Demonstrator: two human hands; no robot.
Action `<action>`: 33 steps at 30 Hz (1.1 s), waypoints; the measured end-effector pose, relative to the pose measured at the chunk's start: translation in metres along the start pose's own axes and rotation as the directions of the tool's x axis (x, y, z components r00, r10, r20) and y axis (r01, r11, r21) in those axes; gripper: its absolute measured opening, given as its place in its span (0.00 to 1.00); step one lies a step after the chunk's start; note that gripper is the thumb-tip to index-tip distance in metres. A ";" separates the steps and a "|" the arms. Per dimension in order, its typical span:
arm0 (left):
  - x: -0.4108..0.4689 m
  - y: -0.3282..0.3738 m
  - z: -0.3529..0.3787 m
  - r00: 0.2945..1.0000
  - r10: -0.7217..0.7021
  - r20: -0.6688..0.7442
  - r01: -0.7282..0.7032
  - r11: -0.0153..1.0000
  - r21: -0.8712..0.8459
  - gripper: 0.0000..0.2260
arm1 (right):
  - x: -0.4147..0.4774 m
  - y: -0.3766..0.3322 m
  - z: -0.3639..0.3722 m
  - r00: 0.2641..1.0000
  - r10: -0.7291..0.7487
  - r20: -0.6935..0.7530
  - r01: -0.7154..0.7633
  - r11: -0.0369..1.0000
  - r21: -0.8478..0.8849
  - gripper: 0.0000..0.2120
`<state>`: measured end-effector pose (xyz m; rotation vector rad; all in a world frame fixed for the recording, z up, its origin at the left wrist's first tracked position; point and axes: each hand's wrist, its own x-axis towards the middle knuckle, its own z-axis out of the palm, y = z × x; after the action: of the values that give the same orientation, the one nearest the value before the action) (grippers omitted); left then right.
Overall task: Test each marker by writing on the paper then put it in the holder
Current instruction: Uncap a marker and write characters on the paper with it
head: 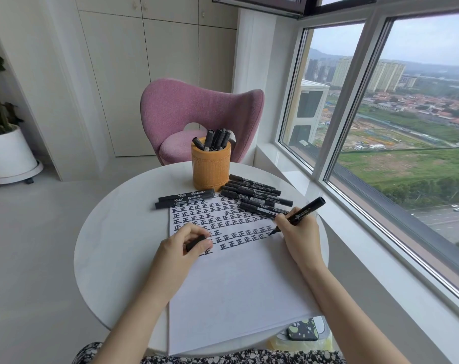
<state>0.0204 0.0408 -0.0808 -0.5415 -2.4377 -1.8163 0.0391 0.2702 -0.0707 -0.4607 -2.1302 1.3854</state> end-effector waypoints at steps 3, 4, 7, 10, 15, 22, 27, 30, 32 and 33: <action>0.000 0.000 0.000 1.000 0.000 0.001 0.000 1.000 0.003 0.03 | 0.000 -0.001 -0.001 1.000 0.012 -0.012 -0.011 0.999 0.036 0.11; 0.000 0.000 0.000 1.000 0.000 0.000 0.000 1.000 0.001 0.03 | 0.000 -0.001 -0.002 1.000 0.013 -0.011 -0.013 0.999 0.042 0.11; 0.000 0.000 0.000 1.000 0.001 0.000 -0.001 1.000 0.004 0.03 | 0.000 -0.001 -0.002 1.000 0.008 0.004 -0.008 0.999 0.040 0.11; 0.000 -0.001 0.000 1.000 0.003 -0.002 -0.003 1.000 0.007 0.03 | 0.000 0.000 -0.001 1.000 0.013 0.024 -0.014 0.999 0.032 0.11; 0.000 -0.001 0.000 1.000 0.005 0.000 -0.005 1.000 0.012 0.03 | 0.000 0.000 0.001 0.999 -0.007 0.040 0.006 1.000 0.007 0.14; 0.000 -0.001 0.000 1.000 0.001 0.000 -0.001 1.000 0.014 0.03 | -0.001 0.000 0.001 1.000 0.000 0.021 0.000 1.000 0.003 0.16; 0.000 -0.001 0.000 1.000 -0.008 0.003 0.008 1.000 0.012 0.03 | 0.000 0.001 0.000 1.000 -0.011 0.027 0.011 1.000 0.004 0.13; 0.000 -0.001 0.000 1.000 -0.008 -0.001 0.008 1.000 0.014 0.04 | 0.001 0.002 -0.001 1.000 -0.003 0.019 0.002 1.000 0.027 0.11; 0.000 -0.001 0.000 1.000 -0.008 -0.002 0.008 1.000 0.015 0.04 | 0.001 0.001 -0.001 1.000 -0.003 0.022 0.002 0.999 0.033 0.12; 0.000 -0.001 0.000 1.000 -0.008 -0.001 0.008 1.000 0.014 0.04 | 0.000 0.001 -0.001 1.000 -0.003 0.026 0.002 0.999 0.032 0.12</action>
<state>0.0199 0.0407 -0.0820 -0.5304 -2.4529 -1.8009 0.0396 0.2718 -0.0709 -0.4297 -2.1250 1.4296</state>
